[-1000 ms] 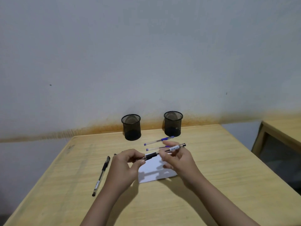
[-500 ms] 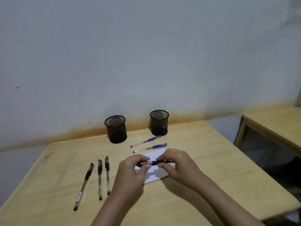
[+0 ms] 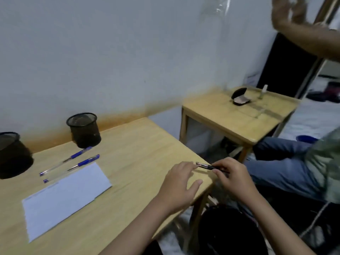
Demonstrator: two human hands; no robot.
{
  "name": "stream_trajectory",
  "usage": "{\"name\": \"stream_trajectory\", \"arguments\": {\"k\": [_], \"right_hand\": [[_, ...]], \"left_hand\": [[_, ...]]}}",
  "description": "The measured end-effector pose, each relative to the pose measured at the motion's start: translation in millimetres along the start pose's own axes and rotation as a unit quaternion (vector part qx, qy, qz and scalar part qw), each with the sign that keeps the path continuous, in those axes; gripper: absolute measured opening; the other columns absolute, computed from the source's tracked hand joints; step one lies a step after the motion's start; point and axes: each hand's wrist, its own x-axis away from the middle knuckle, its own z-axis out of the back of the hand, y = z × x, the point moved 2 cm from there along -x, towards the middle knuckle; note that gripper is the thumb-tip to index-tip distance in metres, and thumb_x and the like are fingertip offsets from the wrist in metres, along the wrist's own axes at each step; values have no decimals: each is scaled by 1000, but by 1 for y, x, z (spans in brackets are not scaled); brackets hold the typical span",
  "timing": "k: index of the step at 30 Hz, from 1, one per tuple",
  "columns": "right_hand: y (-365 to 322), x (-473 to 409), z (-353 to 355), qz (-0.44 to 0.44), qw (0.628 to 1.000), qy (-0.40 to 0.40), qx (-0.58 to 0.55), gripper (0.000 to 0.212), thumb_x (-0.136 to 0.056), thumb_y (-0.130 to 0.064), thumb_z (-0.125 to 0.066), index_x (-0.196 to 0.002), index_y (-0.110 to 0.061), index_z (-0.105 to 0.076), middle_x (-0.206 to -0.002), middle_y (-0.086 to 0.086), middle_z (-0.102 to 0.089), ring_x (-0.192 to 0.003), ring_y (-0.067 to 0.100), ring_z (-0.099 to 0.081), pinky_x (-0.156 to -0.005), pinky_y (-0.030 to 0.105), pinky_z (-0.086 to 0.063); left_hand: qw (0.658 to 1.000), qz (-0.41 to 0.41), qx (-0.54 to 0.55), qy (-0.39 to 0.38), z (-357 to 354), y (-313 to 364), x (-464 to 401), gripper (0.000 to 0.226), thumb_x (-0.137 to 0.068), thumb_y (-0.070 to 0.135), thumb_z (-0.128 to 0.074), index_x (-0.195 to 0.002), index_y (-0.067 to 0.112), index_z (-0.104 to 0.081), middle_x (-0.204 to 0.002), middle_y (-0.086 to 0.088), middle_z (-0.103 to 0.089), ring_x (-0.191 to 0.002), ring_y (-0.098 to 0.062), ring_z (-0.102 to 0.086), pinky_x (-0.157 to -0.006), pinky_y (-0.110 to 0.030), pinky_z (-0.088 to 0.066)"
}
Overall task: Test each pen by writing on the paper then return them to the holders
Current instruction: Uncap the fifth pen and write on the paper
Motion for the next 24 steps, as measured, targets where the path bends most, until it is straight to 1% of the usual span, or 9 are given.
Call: {"name": "stream_trajectory", "arguments": {"k": [2, 3, 5, 8, 11, 16, 19, 21, 24], "right_hand": [[30, 15, 15, -45, 999, 17, 25, 13, -78, -12, -73, -91, -14, -73, -84, 3, -66, -80, 22, -63, -71, 39, -54], [44, 22, 20, -67, 997, 23, 34, 13, -79, -13, -73, -91, -13, -73, -84, 4, -67, -81, 23, -63, -72, 40, -54], [71, 34, 26, -109, 992, 31, 47, 13, -79, -13, -73, -92, -12, -73, -86, 5, -67, -83, 25, -64, -74, 42, -55], [99, 44, 27, -158, 986, 17, 54, 16, -81, -17, -71, -97, -17, -72, -91, 1, -66, -92, 25, -63, -81, 42, -54], [109, 47, 23, -180, 982, 14, 59, 21, -81, -18, -71, -102, -16, -71, -99, 5, -67, -99, 27, -61, -86, 41, -50], [88, 40, 7, -149, 988, -3, 42, 21, -84, -18, -68, -105, -16, -70, -102, 6, -66, -101, 25, -58, -86, 40, -47], [60, 29, -1, -102, 994, 35, 4, 16, -84, -15, -68, -100, -14, -71, -94, 3, -64, -93, 19, -59, -79, 29, -46], [36, 20, -5, -62, 995, 72, -22, 11, -82, -12, -69, -93, -15, -71, -89, -1, -64, -87, 14, -60, -76, 21, -44], [-1, 4, -13, -4, 992, 108, -67, 8, -82, -9, -68, -87, -14, -70, -84, -4, -64, -83, 10, -60, -74, 21, -46]], "left_hand": [[996, -3, -69, -64, -27, 2, -15, 49, -87, 45, -46, -133, 26, -45, -146, -1, -39, -134, -21, -33, -111, -40, -25], [989, 3, -108, -97, -37, 2, -20, 51, -89, 47, -43, -137, 29, -40, -152, -2, -30, -139, -22, -24, -114, -48, -19], [979, 12, -151, -136, -48, -2, -26, 52, -92, 50, -38, -141, 34, -32, -158, 0, -15, -144, -21, -11, -115, -53, -9], [978, 10, -146, -146, -49, -5, -27, 53, -92, 54, -35, -142, 38, -29, -159, 4, -9, -145, -18, -5, -115, -50, -5], [980, 5, -140, -140, -47, -5, -26, 52, -92, 54, -34, -142, 39, -29, -159, 6, -10, -145, -16, -5, -115, -49, -4], [983, 9, -120, -136, -47, -4, -24, 50, -93, 52, -37, -141, 37, -33, -158, 6, -13, -145, -16, -7, -116, -48, -4], [993, 19, -68, -90, -40, -1, -21, 42, -92, 44, -43, -132, 30, -49, -149, 4, -36, -139, -16, -26, -115, -44, -19], [998, 31, -38, -41, -29, -1, -18, 38, -91, 40, -47, -124, 26, -56, -135, 5, -51, -127, -13, -42, -106, -36, -35], [998, 47, -38, 3, -7, -7, -8, 34, -90, 40, -48, -120, 25, -58, -122, 8, -57, -116, -11, -49, -95, -30, -41]]}}
